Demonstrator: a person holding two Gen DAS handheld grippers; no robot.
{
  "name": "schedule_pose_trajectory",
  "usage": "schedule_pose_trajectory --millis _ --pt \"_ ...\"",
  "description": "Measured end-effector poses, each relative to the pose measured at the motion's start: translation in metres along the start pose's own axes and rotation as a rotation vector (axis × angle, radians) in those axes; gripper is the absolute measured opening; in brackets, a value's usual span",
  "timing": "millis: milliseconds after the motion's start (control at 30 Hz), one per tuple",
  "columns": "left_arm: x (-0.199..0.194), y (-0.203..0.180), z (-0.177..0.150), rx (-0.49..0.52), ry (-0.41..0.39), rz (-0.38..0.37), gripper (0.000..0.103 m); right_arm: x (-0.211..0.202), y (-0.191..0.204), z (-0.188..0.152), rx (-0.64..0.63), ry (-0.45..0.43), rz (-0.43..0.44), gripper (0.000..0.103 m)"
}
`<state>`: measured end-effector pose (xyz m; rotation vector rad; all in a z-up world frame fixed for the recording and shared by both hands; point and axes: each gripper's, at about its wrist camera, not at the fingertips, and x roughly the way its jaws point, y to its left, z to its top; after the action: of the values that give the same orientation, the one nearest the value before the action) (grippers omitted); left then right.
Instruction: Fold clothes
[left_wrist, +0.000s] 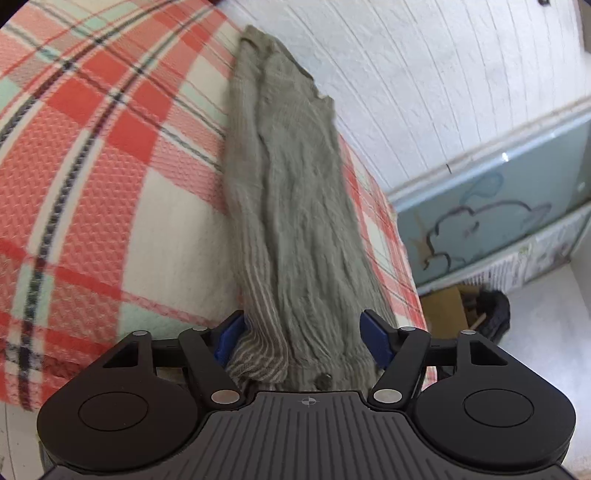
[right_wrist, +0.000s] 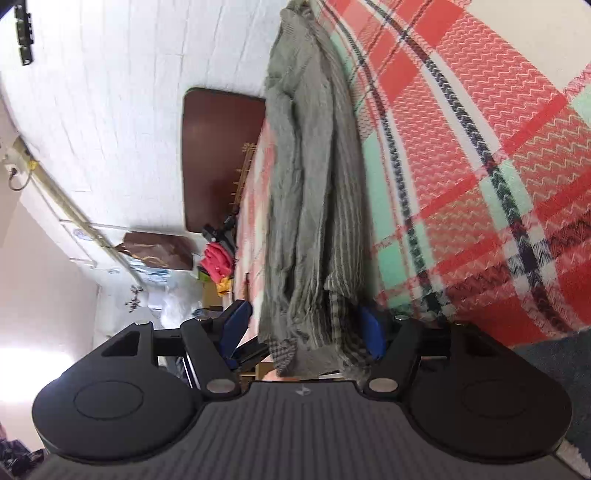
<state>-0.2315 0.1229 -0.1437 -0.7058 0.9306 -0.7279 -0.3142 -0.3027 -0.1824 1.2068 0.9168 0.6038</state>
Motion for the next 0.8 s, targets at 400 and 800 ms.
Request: schedule_pose_trajectory --millis 400,800 --pt "0.003 -0.008 -0.007 0.042 -0.018 0.056 0.077 0.012 0.02 -0.001 -0.005 -0.052 -0.185 0.075" --pt "0.003 -0.023 -0.015 0.162 -0.019 0.184 0.054 0.038 0.059 -0.009 -0.302 -0.012 -0.4 0.074"
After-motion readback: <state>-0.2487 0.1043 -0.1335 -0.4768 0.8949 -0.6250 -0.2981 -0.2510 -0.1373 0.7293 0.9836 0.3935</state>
